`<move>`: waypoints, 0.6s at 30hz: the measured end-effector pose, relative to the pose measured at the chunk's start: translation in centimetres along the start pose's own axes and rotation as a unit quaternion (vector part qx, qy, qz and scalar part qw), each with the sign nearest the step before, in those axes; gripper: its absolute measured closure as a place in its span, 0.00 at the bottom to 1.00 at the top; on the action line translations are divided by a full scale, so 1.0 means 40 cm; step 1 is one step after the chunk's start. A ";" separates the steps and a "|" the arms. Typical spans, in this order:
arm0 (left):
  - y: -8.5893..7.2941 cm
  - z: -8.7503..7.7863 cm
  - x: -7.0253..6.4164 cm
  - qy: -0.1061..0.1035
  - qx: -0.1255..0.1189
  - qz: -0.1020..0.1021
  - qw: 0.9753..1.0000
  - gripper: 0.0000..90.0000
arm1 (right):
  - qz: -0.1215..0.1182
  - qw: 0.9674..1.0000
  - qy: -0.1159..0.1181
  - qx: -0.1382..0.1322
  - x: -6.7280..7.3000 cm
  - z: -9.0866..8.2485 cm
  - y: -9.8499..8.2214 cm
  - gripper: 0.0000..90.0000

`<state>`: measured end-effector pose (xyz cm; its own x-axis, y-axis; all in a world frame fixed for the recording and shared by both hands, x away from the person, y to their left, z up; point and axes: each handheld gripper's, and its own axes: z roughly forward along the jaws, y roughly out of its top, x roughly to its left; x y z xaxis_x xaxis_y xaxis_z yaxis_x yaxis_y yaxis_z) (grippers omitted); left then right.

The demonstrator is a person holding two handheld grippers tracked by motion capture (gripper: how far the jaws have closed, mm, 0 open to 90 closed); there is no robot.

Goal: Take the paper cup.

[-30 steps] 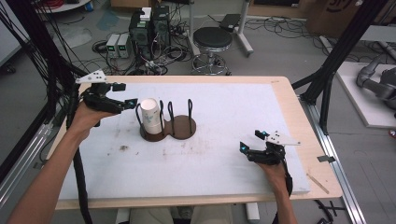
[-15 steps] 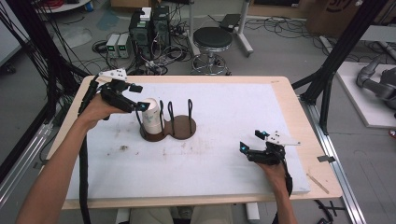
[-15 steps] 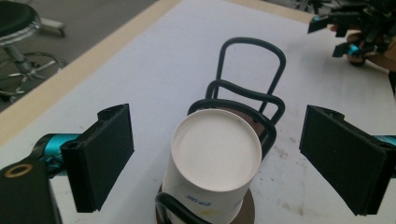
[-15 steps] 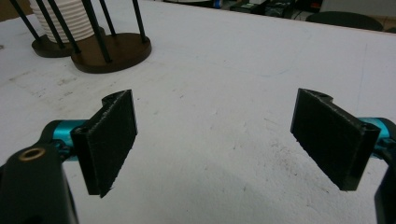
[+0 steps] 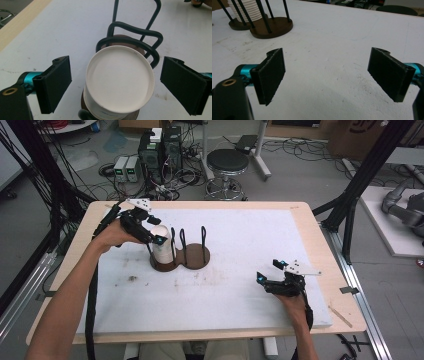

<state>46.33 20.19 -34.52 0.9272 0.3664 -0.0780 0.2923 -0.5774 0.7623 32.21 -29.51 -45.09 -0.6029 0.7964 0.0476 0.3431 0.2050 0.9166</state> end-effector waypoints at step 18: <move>0.002 0.026 -0.004 0.019 0.052 0.006 0.998 0.17 | -0.001 1.000 -0.001 0.001 0.001 0.001 0.001 0.17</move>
<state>46.45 19.36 -35.12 0.9213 0.3864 -0.0431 0.3065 -0.6535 0.6921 32.23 -29.47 -45.08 -0.6024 0.7969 0.0459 0.3441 0.2074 0.9157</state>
